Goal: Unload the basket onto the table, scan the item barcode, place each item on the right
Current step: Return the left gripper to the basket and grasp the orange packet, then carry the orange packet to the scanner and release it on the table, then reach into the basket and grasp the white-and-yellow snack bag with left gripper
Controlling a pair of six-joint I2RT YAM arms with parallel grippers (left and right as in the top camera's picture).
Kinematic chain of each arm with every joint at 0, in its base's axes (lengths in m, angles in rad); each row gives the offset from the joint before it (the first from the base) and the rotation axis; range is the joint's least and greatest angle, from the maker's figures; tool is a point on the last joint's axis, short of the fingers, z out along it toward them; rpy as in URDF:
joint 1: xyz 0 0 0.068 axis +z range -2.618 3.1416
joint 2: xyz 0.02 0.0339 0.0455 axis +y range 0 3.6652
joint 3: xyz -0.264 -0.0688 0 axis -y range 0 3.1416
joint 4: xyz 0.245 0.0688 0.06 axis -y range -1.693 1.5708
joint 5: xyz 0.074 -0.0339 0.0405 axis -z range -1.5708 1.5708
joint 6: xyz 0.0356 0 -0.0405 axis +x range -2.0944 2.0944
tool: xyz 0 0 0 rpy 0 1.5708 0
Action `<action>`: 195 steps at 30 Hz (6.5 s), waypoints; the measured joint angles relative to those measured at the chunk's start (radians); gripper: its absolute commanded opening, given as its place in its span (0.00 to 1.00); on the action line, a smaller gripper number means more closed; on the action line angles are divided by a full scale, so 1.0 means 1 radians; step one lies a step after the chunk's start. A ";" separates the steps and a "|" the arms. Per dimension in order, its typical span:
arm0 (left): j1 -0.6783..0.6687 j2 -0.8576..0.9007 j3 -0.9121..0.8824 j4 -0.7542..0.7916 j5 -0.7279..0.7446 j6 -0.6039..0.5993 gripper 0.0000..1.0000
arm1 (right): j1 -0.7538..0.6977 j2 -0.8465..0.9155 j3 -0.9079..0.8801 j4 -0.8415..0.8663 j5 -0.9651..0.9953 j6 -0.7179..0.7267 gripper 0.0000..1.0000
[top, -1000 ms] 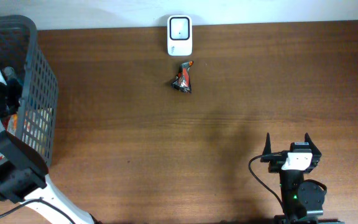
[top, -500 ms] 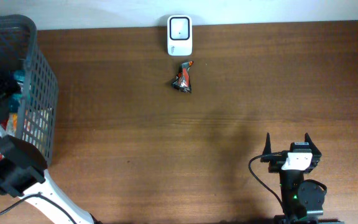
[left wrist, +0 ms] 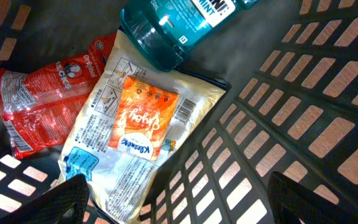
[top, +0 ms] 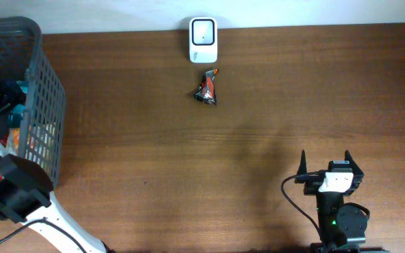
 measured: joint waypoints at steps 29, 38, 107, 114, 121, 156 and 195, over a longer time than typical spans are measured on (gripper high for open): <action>0.013 0.002 -0.367 0.213 -0.081 -0.006 0.00 | 0.000 0.000 0.000 0.000 0.000 -0.001 0.98; 0.014 0.014 0.345 -0.032 0.170 -0.062 0.00 | 0.000 0.000 0.000 0.000 0.000 0.000 0.98; -1.268 -0.025 -0.588 1.021 -0.303 -0.053 0.82 | 0.000 0.000 0.000 0.000 0.003 0.000 0.98; -1.132 -0.334 -0.553 0.912 -0.353 -0.009 0.88 | 0.000 0.000 0.000 0.000 0.003 0.000 0.98; -0.726 -0.564 -0.532 0.786 -0.374 0.000 0.93 | 0.000 0.000 0.000 0.000 0.003 0.000 0.98; 0.068 -0.139 -0.654 0.445 -0.025 0.068 0.85 | 0.000 0.000 0.000 0.000 0.003 0.000 0.98; 0.071 0.017 -0.144 0.084 -0.008 0.052 0.00 | 0.000 0.000 0.000 0.000 0.003 0.000 0.98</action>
